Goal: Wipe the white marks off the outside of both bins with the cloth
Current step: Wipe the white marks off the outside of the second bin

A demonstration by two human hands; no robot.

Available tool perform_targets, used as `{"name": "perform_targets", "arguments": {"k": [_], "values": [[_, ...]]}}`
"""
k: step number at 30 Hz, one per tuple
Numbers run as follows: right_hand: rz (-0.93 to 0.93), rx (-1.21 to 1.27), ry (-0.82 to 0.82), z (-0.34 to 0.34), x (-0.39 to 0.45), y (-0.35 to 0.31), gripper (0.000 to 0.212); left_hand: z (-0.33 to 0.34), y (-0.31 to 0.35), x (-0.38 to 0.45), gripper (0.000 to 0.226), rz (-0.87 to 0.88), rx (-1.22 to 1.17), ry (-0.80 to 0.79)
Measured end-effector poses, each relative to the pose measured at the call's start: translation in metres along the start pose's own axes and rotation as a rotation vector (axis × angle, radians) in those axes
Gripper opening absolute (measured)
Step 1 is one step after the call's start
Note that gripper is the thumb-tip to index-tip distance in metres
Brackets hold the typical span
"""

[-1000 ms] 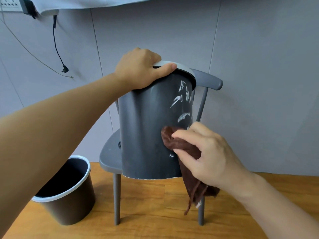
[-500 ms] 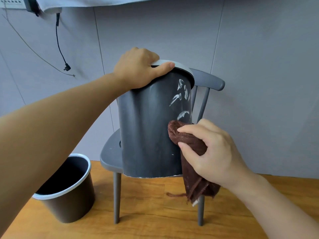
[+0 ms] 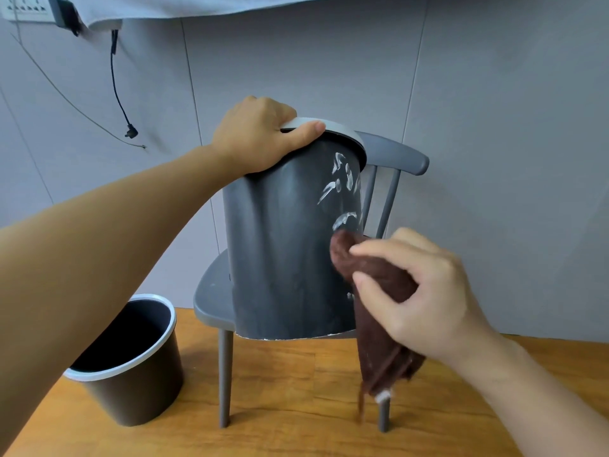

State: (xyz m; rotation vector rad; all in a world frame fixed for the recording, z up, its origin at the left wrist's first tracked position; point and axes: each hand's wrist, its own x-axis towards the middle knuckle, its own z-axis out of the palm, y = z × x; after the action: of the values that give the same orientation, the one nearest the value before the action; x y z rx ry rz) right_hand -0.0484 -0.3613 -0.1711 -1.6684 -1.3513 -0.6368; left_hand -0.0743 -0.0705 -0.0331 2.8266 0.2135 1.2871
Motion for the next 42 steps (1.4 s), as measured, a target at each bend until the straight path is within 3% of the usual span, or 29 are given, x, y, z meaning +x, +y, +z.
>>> {"name": "perform_targets", "arguments": {"k": [4,14,20,28,30,36,40,42], "values": [[0.041,-0.053,0.173,0.003,0.009,0.009,0.027,0.000,0.001,-0.002,0.073,0.015,0.008,0.010],[0.021,0.003,0.193,0.015,0.023,0.017,0.032,0.000,0.000,-0.006,0.071,0.046,-0.008,0.035],[-0.110,0.125,-0.142,0.027,0.005,0.009,0.030,0.000,0.003,-0.005,0.070,0.039,-0.017,0.028],[-0.102,0.185,-0.447,0.029,-0.035,0.000,0.022,-0.003,0.000,-0.008,0.068,0.065,-0.063,0.024],[-0.067,0.252,-0.401,0.026,-0.035,-0.002,0.021,-0.003,0.002,-0.009,0.068,0.072,-0.058,0.025],[0.127,0.332,0.077,0.012,-0.008,0.008,0.026,-0.008,0.003,-0.014,0.066,0.086,-0.051,0.038],[0.334,0.307,0.185,0.012,0.009,0.017,0.051,-0.013,0.007,-0.018,0.065,0.104,-0.036,0.052],[0.369,0.293,0.204,0.012,0.018,0.021,0.051,-0.015,0.009,-0.020,0.065,0.100,-0.032,0.047]]}}
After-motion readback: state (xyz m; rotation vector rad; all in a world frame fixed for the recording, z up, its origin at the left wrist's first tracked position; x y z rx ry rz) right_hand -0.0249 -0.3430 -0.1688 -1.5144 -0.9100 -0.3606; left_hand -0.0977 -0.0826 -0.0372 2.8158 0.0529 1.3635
